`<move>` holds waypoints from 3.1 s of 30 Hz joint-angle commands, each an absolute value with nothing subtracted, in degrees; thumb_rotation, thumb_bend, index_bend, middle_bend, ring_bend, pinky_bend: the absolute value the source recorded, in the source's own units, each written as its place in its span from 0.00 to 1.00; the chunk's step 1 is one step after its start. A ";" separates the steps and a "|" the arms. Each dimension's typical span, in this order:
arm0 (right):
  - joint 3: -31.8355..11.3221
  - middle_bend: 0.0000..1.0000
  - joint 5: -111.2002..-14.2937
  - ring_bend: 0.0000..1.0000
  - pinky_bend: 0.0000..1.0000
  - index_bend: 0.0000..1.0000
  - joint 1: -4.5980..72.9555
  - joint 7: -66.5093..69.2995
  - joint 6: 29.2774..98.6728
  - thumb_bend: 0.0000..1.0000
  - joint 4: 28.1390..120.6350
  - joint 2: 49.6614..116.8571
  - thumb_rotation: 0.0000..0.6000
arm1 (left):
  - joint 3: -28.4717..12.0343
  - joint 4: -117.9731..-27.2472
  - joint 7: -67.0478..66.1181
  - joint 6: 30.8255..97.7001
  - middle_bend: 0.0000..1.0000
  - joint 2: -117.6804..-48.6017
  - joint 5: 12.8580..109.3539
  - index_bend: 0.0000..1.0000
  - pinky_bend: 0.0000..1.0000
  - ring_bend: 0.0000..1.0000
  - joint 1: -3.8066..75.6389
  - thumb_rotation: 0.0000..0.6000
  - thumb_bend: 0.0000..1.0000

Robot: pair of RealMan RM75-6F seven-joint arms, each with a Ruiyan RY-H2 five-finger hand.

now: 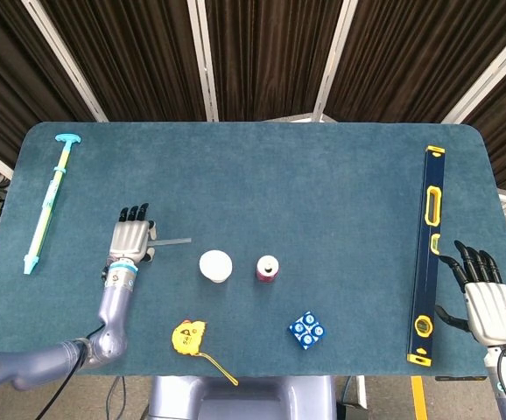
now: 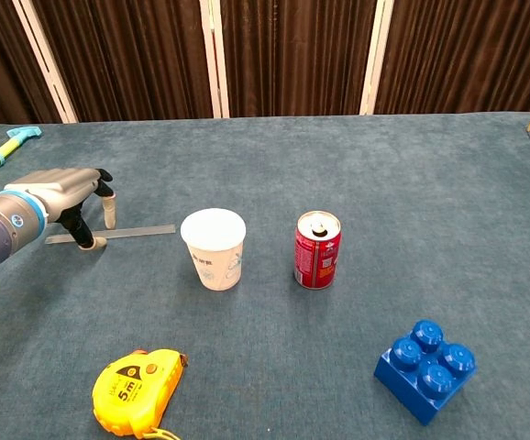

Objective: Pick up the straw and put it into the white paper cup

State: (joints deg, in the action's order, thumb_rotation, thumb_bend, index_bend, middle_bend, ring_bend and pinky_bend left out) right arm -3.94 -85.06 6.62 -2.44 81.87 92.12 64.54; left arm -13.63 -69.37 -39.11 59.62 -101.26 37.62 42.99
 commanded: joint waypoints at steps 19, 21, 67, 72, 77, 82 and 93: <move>-3.85 0.00 -85.11 0.00 0.00 0.16 6.62 -2.57 81.97 0.18 92.16 64.57 1.00 | -13.50 -69.65 -39.60 59.67 0.00 -101.09 36.82 0.50 0.00 0.00 42.45 1.00 0.42; -3.86 0.00 -85.04 0.00 0.00 0.16 6.62 -2.48 81.92 0.18 92.22 64.54 1.00 | -13.50 -69.72 -39.55 59.62 0.00 -101.08 36.82 0.52 0.00 0.00 42.41 1.00 0.43; -3.89 0.00 -84.76 0.00 0.00 0.16 6.55 -2.61 82.03 0.18 92.48 64.60 1.00 | -29.12 -117.55 2.93 52.28 0.01 -83.87 35.16 0.57 0.00 0.00 36.15 1.00 0.43; -3.88 0.00 -84.76 0.00 0.00 0.16 6.56 -2.50 81.99 0.18 92.49 64.56 1.00 | -27.32 -117.25 4.00 52.16 0.01 -84.61 35.39 0.57 0.00 0.00 36.60 1.00 0.43; -3.90 0.00 -84.74 0.00 0.00 0.16 6.59 -2.55 81.94 0.18 92.51 64.55 1.00 | -25.85 -116.22 5.08 52.27 0.01 -85.16 36.19 0.57 0.00 0.00 36.69 1.00 0.43; -3.88 0.00 -84.79 0.00 0.00 0.16 6.56 -2.68 82.03 0.18 92.52 64.59 1.00 | -24.87 -113.94 7.85 51.58 0.01 -85.70 36.79 0.57 0.00 0.00 36.46 1.00 0.43; -3.85 0.00 -84.78 0.00 0.00 0.16 6.58 -2.59 81.95 0.18 92.51 64.56 1.00 | -23.90 -107.53 11.08 50.59 0.01 -88.21 37.13 0.57 0.00 0.00 37.97 1.00 0.43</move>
State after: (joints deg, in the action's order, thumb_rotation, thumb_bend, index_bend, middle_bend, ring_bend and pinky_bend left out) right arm -3.85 -84.78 6.58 -2.58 81.95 92.51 64.56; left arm -24.11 -108.59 10.56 51.01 -87.56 37.46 37.52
